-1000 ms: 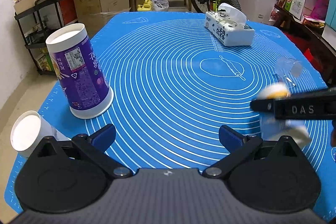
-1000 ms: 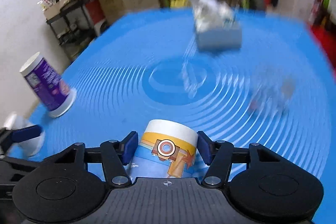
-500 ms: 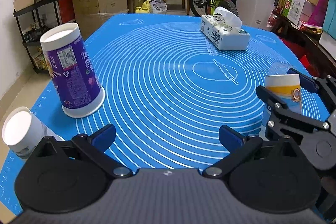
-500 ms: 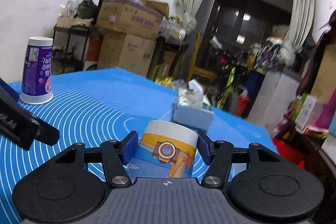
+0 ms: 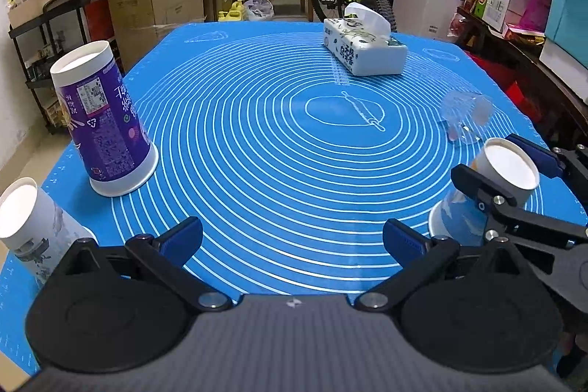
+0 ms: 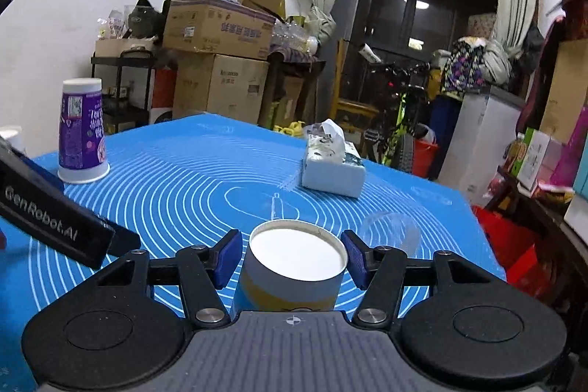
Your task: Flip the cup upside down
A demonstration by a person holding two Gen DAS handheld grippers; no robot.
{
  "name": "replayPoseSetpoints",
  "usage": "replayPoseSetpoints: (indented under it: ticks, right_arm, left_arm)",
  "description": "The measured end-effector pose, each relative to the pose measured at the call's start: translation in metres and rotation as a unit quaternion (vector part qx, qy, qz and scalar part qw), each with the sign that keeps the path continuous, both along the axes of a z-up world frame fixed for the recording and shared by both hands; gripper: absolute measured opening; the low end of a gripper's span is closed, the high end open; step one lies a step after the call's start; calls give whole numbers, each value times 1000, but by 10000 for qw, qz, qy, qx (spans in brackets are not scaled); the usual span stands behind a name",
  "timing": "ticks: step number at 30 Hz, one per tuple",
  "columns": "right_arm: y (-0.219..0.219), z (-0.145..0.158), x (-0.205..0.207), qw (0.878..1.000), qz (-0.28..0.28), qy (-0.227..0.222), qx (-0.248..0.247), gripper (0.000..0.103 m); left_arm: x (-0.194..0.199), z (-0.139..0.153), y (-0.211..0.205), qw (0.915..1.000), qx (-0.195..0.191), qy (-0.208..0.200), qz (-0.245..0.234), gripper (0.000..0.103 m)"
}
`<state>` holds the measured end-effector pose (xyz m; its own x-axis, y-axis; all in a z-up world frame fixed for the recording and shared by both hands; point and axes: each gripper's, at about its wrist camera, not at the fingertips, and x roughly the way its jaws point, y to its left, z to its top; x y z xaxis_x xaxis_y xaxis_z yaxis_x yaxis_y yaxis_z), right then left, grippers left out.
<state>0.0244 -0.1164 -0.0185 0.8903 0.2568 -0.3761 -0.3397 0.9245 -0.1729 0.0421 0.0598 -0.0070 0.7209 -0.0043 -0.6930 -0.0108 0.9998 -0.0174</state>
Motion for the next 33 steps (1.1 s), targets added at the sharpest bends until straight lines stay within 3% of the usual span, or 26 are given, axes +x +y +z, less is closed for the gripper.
replayPoseSetpoints:
  ticks: [6,19,33]
  right_arm:
    - [-23,13,-21,9992,-191,154,323,83]
    - [-92,30,-82,9893,-814,894,817,83]
    - [-93,26,-100,9878,-762,1195,637,83]
  left_arm:
    - [-17,6,-6,9998,-149,-81,-45,103]
    - [-65,11,-43,9985,-124,-209,-492,103]
    - [-84,0,-61,9975,32,-2,-708,103]
